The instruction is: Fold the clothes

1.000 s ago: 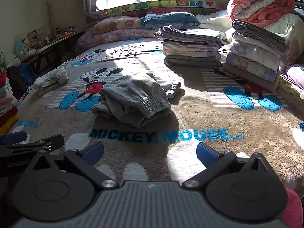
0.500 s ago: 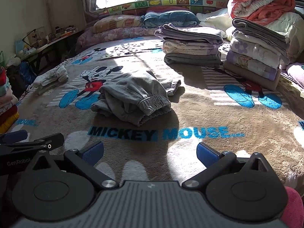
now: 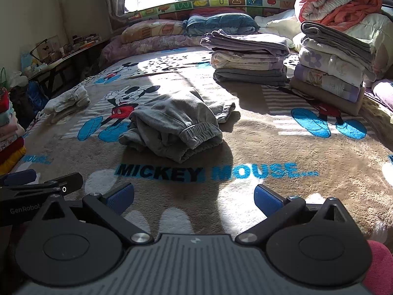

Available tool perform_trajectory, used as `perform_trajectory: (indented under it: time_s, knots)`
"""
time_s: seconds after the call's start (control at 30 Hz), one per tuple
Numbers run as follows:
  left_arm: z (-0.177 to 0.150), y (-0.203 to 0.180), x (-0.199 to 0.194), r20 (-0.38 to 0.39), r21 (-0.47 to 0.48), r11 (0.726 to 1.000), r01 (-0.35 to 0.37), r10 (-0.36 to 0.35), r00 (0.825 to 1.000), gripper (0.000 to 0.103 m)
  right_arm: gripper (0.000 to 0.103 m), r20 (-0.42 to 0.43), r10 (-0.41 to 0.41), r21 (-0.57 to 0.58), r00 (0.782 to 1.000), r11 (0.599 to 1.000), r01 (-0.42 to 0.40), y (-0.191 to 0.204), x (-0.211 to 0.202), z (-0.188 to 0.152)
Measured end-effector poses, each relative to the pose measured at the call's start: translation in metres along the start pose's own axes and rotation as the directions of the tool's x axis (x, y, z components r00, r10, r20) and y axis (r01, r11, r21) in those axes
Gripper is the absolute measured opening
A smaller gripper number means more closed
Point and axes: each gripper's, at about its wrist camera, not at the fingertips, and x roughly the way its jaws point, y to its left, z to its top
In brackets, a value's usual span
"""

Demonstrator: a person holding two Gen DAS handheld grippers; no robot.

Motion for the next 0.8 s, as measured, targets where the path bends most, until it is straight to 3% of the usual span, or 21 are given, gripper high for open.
perform_trajectory:
  time_s: [0.17, 0.37, 0.57, 0.8]
  knots:
    - [-0.001, -0.003, 0.005, -0.001, 0.003, 1.000, 0.010, -0.010, 1.000, 0.103, 0.103, 0.045, 0.078, 0.082, 0.996, 0.993, -0.081, -0.018, 0.001, 0.000]
    - [-0.004, -0.011, 0.009, 0.012, 0.024, 0.999, 0.022, -0.023, 1.000, 0.103, 0.103, 0.063, 0.095, 0.121, 0.993, 0.987, -0.103, -0.030, 0.012, -0.005]
    - [-0.006, -0.018, 0.014, 0.031, 0.043, 0.999, 0.027, -0.029, 0.999, 0.103, 0.103, 0.094, 0.142, 0.108, 0.985, 0.983, -0.152, -0.035, 0.021, -0.011]
    - [-0.008, -0.023, 0.027, 0.027, 0.048, 0.998, 0.042, -0.043, 0.999, 0.103, 0.103, 0.188, 0.180, 0.091, 0.965, 0.976, -0.199, -0.048, 0.038, -0.020]
